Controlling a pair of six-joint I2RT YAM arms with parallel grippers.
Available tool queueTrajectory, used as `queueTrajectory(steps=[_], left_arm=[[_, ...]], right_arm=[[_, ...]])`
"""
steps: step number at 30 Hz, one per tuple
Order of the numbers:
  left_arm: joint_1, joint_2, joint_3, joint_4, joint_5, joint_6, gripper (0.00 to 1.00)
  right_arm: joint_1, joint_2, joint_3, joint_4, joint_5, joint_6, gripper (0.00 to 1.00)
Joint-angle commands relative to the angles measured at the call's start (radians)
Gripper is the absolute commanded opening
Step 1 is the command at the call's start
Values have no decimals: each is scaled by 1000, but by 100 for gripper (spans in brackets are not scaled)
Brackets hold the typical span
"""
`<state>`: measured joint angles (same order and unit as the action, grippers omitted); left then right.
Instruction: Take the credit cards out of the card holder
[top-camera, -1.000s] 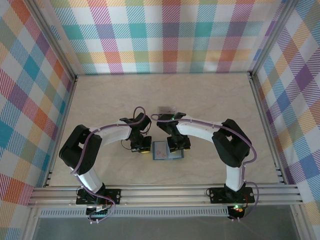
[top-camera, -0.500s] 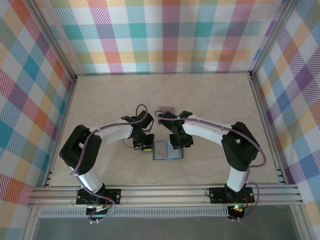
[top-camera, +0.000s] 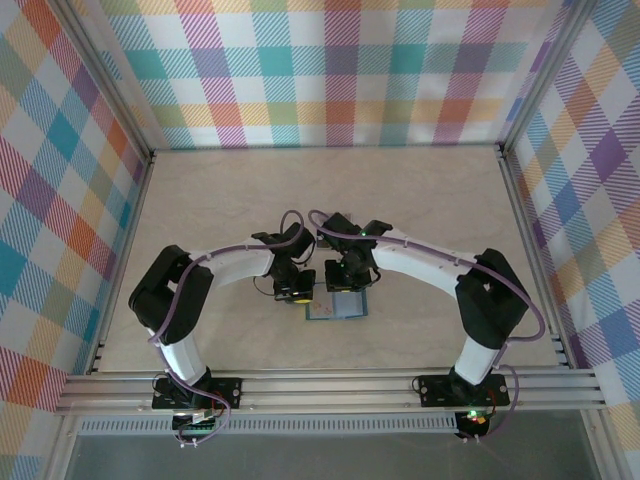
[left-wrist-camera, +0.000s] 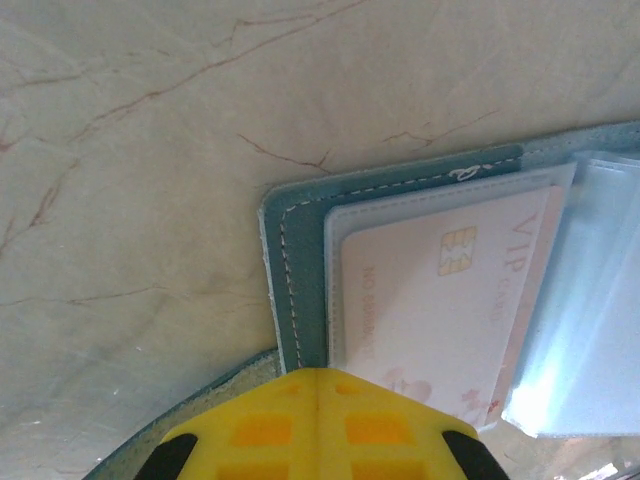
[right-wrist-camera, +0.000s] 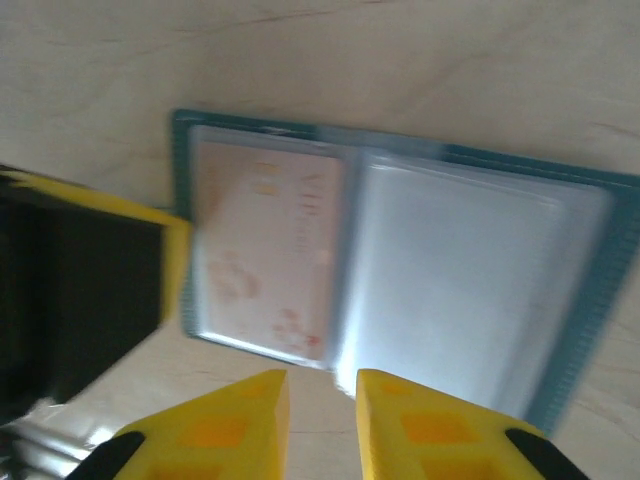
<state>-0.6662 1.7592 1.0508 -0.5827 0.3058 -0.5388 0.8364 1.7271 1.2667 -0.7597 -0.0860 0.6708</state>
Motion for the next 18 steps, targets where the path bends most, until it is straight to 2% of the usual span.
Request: queueTrajectory(steps=[1,10,18], left_arm=[[-11,8,-11,3,12,-11,0],[-12,10,-36,-5,-9,-3,0],[-12,9,-41,-3,-9,-5,0]], right_arm=[[-4,37,-31,118,-131,40,23],[-21,121,-66,188,-144,58,20],[-28,147,-92,180,-119,51,21]])
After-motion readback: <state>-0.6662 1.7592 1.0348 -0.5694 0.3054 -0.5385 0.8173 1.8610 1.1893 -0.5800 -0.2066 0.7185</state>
